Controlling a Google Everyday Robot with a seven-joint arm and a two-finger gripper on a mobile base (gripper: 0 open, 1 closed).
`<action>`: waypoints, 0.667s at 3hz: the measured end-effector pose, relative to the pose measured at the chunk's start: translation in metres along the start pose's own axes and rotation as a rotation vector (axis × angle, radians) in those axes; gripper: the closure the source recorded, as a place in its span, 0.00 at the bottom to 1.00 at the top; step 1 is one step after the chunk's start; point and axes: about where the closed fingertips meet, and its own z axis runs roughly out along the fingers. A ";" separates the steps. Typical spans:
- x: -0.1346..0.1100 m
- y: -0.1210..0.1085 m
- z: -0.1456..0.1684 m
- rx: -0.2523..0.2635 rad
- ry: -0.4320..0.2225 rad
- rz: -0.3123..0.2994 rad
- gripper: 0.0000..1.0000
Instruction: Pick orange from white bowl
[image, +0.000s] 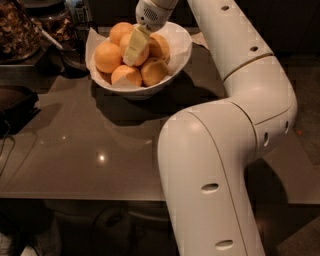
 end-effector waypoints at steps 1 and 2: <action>0.000 -0.001 0.003 -0.008 -0.006 0.005 0.43; 0.000 -0.002 0.008 -0.016 -0.006 0.002 0.66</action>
Offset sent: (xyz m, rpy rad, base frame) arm -0.0055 -0.0011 -0.0229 -0.0218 0.0755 0.0457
